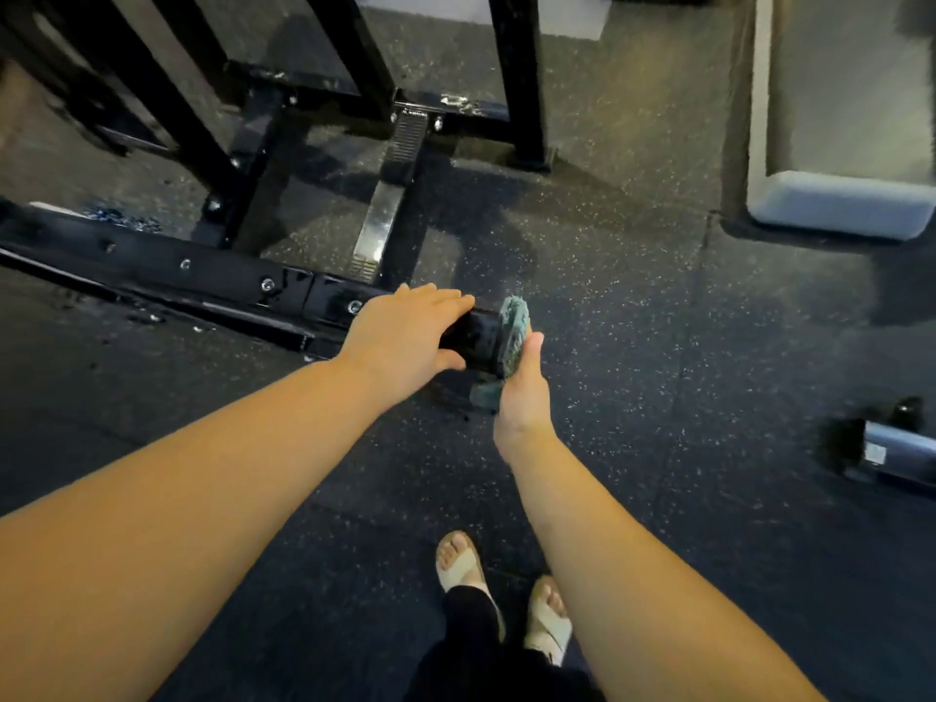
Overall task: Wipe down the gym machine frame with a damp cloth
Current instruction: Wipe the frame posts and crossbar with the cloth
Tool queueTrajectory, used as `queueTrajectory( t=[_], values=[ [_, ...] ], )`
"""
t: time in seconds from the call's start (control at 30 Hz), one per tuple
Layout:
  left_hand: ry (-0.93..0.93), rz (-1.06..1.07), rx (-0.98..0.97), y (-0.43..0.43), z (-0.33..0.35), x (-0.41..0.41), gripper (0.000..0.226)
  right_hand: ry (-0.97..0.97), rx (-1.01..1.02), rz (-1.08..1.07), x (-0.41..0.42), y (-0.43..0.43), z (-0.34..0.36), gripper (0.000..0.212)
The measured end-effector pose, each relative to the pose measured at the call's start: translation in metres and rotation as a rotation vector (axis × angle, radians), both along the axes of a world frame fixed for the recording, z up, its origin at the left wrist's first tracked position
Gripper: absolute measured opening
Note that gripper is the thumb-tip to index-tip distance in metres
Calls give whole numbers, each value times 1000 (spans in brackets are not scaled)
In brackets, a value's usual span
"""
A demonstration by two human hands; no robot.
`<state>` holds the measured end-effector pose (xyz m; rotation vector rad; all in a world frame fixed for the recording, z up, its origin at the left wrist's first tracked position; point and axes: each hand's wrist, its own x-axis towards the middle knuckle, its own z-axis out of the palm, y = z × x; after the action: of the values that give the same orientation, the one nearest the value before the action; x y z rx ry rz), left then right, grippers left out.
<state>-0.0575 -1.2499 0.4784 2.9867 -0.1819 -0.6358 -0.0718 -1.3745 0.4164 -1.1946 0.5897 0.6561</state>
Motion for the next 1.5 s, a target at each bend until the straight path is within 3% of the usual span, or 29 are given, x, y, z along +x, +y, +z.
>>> queueTrajectory(
  t=[0.07,0.2,0.53,0.7,0.8,0.9,0.97,1.13,1.23,1.3,1.37,1.43,1.5],
  values=[
    [-34,18,-10,0,0,-2,68,-60,19,31,-3,-2,-2,61],
    [-119,35,-32,2,-2,-8,66,-361,122,23,-13,-5,-8,50],
    [-260,-47,18,8,-18,-17,65,-295,222,-145,-14,5,-94,47],
    [-421,-38,-65,6,-34,-21,87,-569,82,-178,-27,5,-120,43],
    [-524,5,-126,-1,-44,-23,80,-647,2,-161,-22,-3,-148,41],
    [-634,61,-190,-8,-55,-26,62,-723,-58,-59,-17,-19,-181,29],
    [-696,100,-187,-13,-60,-28,63,-714,-35,-55,-16,-25,-200,17],
    [-713,148,-115,-22,-67,-37,64,-706,50,-41,-23,11,-204,40],
    [-939,129,-93,-10,-79,-57,58,-833,124,61,-31,64,-189,43],
    [-1180,255,-175,7,-98,-83,48,-1009,65,155,-39,98,-193,46],
    [-1283,424,-247,27,-130,-108,40,-1216,-100,159,-44,118,-215,52],
    [-1197,606,-336,44,-164,-119,32,-1246,-189,138,-33,121,-241,52],
    [-1058,796,-467,58,-188,-119,26,-1130,-132,160,-26,114,-258,52]
  ],
)
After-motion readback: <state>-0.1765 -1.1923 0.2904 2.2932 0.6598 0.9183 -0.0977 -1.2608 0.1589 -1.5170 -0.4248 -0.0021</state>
